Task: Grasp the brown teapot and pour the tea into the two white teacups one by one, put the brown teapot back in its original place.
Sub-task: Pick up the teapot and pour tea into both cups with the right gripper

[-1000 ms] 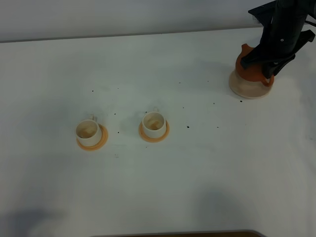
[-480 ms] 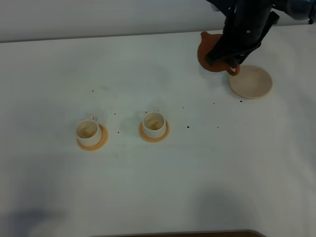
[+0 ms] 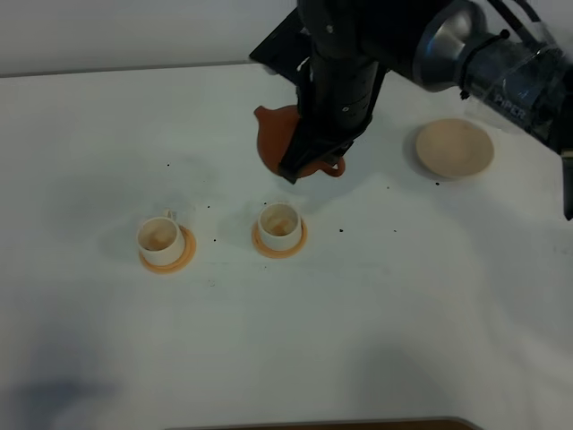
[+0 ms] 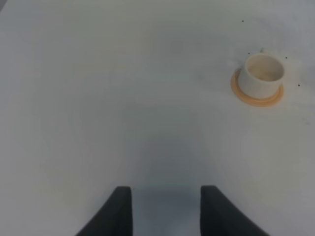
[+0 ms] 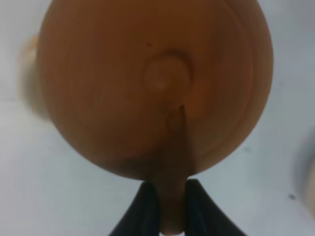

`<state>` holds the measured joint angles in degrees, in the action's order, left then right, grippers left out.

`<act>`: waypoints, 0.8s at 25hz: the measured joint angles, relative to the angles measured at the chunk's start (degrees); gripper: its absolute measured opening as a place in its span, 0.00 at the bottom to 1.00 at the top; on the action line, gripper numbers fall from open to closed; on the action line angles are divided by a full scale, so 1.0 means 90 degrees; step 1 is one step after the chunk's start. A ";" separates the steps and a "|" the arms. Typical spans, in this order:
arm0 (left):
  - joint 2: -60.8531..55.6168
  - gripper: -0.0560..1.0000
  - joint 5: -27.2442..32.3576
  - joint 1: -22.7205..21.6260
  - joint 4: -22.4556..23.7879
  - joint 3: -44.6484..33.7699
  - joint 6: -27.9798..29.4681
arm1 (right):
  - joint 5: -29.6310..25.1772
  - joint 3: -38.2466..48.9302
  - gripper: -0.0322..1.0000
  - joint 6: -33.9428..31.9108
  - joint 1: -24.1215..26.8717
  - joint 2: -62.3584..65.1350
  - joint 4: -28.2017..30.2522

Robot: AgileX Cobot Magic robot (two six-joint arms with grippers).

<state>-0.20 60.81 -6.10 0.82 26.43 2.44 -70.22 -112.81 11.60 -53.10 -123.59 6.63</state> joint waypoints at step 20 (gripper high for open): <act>0.0000 0.40 0.0000 0.0000 0.0000 0.0000 0.0001 | 0.0482 -0.0851 0.16 -0.0050 -0.1527 -0.1078 0.1038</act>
<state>-0.20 60.81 -6.10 0.82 26.43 2.45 -65.88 -120.47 11.15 -66.85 -133.29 15.97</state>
